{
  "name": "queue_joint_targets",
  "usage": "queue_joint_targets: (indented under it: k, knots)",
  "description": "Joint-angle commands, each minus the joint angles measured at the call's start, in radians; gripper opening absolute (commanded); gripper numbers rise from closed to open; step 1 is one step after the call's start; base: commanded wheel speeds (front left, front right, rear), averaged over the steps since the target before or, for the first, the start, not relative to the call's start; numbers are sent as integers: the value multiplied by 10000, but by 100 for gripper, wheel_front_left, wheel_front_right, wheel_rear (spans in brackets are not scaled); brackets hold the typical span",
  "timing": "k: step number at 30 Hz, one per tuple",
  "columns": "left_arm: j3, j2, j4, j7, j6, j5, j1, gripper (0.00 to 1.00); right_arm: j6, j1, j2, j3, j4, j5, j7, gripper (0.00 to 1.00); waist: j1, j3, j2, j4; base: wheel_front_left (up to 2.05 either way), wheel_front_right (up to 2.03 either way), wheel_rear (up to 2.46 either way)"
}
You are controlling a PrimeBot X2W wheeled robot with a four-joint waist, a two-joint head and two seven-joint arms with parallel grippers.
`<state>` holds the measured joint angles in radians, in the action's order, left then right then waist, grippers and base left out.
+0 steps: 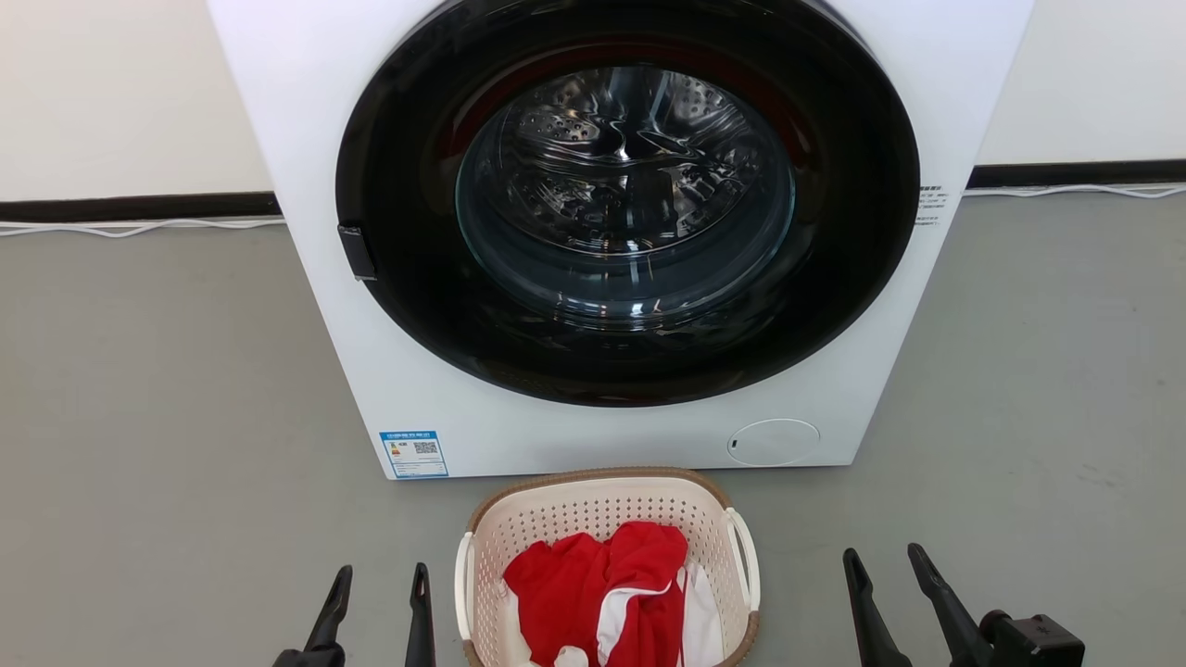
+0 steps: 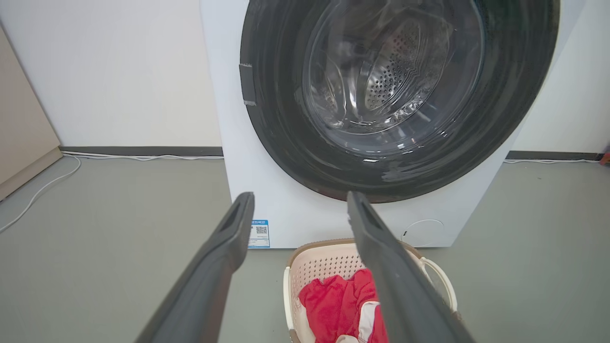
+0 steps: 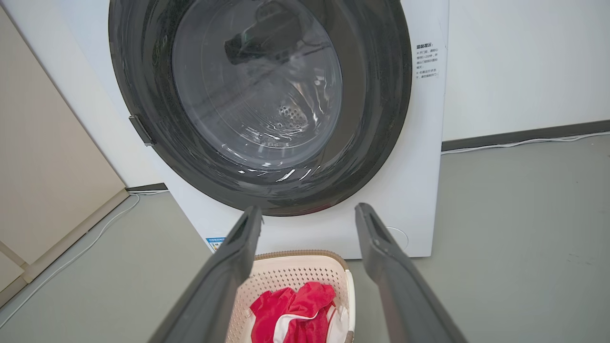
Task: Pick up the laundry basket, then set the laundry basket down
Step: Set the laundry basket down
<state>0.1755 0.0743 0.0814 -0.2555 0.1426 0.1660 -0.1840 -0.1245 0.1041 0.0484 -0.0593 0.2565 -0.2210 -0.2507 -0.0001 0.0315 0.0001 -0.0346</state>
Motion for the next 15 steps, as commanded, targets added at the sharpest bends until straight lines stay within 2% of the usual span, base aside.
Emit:
queue_joint_targets:
  k: [1, 15]
  knots:
    - [-340, -2, -381, -63, -61, -78, 198, 100, -62, -176, 18, -175, -310, -91, -110, 100, 1, -3, -1, 1, 0, 0, 0]
    - [-325, -29, -163, -63, -37, -169, 207, 100, -62, -203, 18, -41, -167, -205, -110, 100, 1, -24, -1, -61, 0, 0, 0]
